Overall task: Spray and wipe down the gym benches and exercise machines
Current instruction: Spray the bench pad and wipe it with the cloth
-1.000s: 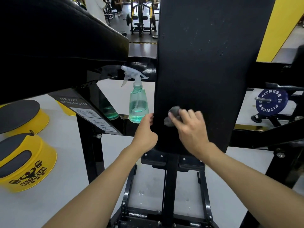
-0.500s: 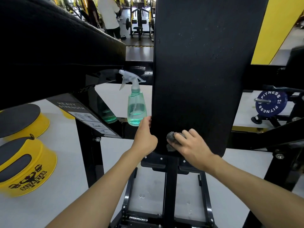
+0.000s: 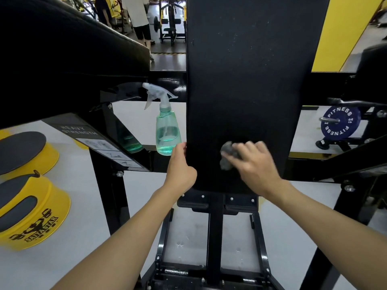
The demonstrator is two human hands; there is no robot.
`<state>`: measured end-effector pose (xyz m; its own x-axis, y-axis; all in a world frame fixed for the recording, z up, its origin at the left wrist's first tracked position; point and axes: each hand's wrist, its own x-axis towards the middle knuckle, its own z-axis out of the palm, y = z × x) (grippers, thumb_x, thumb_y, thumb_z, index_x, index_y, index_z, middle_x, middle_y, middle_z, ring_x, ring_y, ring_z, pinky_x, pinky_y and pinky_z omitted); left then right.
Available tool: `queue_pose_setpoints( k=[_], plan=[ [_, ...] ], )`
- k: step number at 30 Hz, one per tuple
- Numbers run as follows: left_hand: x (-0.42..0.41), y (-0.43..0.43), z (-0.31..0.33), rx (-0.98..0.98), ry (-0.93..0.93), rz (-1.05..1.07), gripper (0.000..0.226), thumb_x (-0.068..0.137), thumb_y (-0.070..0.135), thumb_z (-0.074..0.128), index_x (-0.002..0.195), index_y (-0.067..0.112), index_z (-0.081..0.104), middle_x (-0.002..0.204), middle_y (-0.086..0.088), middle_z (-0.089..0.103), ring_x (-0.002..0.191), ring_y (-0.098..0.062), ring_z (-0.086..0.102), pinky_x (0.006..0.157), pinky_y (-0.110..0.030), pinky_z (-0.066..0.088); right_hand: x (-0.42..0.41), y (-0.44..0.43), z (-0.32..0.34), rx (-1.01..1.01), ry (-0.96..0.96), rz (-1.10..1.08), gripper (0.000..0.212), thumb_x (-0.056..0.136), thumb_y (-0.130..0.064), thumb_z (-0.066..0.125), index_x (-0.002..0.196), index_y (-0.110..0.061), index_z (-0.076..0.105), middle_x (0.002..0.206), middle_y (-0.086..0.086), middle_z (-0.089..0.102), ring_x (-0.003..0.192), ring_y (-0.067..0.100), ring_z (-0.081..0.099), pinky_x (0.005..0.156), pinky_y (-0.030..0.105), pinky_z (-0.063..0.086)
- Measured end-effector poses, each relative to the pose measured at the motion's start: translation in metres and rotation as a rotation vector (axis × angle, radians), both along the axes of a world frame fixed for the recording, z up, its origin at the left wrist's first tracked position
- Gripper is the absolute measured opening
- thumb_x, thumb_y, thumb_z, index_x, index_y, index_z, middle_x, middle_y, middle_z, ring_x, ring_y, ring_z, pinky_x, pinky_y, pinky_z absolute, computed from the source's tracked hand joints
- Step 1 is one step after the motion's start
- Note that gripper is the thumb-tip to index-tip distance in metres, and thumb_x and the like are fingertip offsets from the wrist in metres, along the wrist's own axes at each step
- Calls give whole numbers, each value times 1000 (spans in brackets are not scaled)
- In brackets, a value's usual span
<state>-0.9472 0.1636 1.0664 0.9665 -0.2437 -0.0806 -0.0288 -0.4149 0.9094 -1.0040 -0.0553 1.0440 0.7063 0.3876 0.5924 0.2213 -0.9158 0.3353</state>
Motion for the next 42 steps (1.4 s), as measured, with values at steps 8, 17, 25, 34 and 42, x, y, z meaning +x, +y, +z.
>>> queue_pose_setpoints(
  k=[8,17,25,34,42],
  plan=[
    [2,0,-2,8,-3,4,73,86,-14,60,146,20,37,139,3,49,128,-16,48,109,-35,46,-22,-7,-21,-175,173,95,40,88,-4,59,126,-14,64,102,9,58,79,29,52,69,41,37],
    [4,-3,-7,9,-19,1,72,83,-13,62,143,20,38,136,3,49,126,-17,49,109,-37,47,-40,-10,-44,-113,175,40,54,79,0,64,132,-10,61,107,13,57,77,30,50,66,40,39],
    [1,-4,-7,0,-40,8,71,83,-15,61,140,21,39,135,2,49,124,-16,49,105,-30,47,-33,-31,-26,155,-74,-111,40,88,6,60,124,-9,67,103,17,57,73,31,49,64,40,32],
    [2,-5,-8,8,-54,1,71,82,-16,61,140,19,38,135,1,48,124,-17,49,107,-31,47,-37,-53,-14,137,-89,-110,38,89,7,56,118,-11,72,106,17,62,73,30,50,64,39,33],
    [6,-1,-12,21,-45,-42,72,83,-14,65,140,20,37,133,2,48,122,-16,49,99,-23,45,-55,-68,-29,-82,96,-12,45,91,5,46,128,-12,65,112,15,61,76,31,52,67,40,35]
  ],
)
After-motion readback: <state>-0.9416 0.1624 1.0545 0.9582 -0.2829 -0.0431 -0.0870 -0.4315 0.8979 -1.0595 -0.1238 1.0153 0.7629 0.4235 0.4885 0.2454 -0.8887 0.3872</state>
